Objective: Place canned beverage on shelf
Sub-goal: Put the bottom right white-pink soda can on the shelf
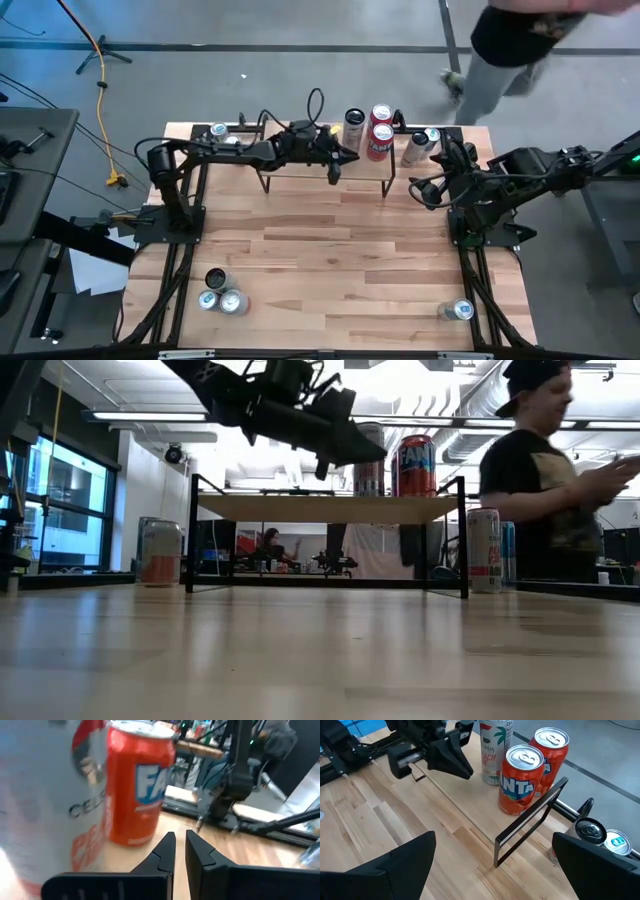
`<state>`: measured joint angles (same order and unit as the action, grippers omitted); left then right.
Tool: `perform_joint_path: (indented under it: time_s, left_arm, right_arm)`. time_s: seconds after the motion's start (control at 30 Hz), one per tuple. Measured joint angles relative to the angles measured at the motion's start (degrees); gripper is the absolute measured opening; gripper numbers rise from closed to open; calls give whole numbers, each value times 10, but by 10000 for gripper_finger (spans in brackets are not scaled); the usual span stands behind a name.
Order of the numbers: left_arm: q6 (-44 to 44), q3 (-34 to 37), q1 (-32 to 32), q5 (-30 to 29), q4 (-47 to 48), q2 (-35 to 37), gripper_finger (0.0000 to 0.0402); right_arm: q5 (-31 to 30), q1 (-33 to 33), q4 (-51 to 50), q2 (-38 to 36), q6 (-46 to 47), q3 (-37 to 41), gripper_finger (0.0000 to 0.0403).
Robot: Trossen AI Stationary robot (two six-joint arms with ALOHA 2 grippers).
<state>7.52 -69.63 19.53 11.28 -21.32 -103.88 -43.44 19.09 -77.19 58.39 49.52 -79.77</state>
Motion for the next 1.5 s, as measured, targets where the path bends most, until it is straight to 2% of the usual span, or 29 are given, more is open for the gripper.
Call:
perform_joint_path:
  time_s: [0.23,0.83,1.17,1.5]
  left_arm:
    - [-51,0,26,0,6,4,0]
    - [-93,-1,64,0,-4,0,0]
    - [-77,-1,64,0,-56,-28,0]
    - [-78,-1,67,-34,-79,-29,0]
  right_arm:
    - [0,0,0,0,0,0,385]
    - [-1,0,1,0,11,0,385]
    - [-11,0,2,0,21,0,385]
    - [-16,0,3,0,20,0,385]
